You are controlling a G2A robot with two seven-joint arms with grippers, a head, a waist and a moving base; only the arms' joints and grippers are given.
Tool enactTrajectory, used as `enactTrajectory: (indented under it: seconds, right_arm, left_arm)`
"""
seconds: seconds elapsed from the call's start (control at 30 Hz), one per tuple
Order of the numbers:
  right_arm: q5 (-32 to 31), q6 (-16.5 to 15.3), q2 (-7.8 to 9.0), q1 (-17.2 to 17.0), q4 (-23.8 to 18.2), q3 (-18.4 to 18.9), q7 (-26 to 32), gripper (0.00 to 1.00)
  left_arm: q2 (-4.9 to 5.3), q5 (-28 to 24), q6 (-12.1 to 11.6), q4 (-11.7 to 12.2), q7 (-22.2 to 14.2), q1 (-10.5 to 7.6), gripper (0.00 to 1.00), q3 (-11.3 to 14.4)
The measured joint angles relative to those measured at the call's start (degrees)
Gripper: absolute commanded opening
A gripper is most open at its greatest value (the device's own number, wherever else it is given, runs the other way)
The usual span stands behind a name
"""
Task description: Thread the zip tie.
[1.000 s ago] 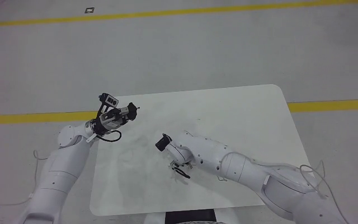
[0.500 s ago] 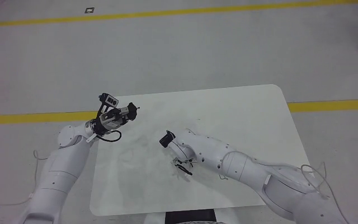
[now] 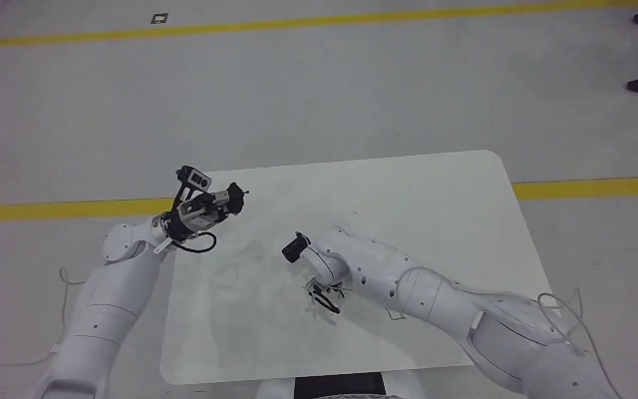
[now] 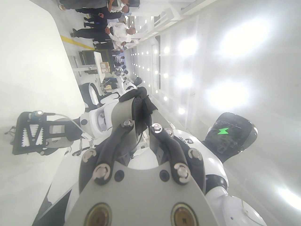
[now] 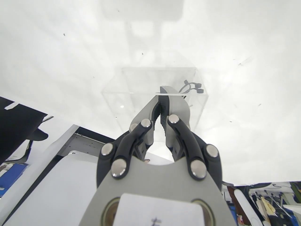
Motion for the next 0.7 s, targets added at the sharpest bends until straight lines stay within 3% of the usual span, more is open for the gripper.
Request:
enactTrajectory:
  seconds: [0.37,0.43,0.7]
  right_arm:
    - [-4.55,0.00,0.80,-1.13,-1.01,0.44,0.00,0.00]
    - [-4.50,0.00,0.91,-1.34,-1.29,0.80,0.00,0.13]
    - [-4.38,0.00,1.90,-2.16,-3.21,1.89,0.00,0.13]
  left_arm:
    - [0.00,0.00,0.00,0.00,0.00,0.00,0.00,0.00]
    - [0.00,0.00,0.00,0.00,0.00,0.00,0.00,0.00]
    - [0.00,0.00,0.00,0.00,0.00,0.00,0.00,0.00]
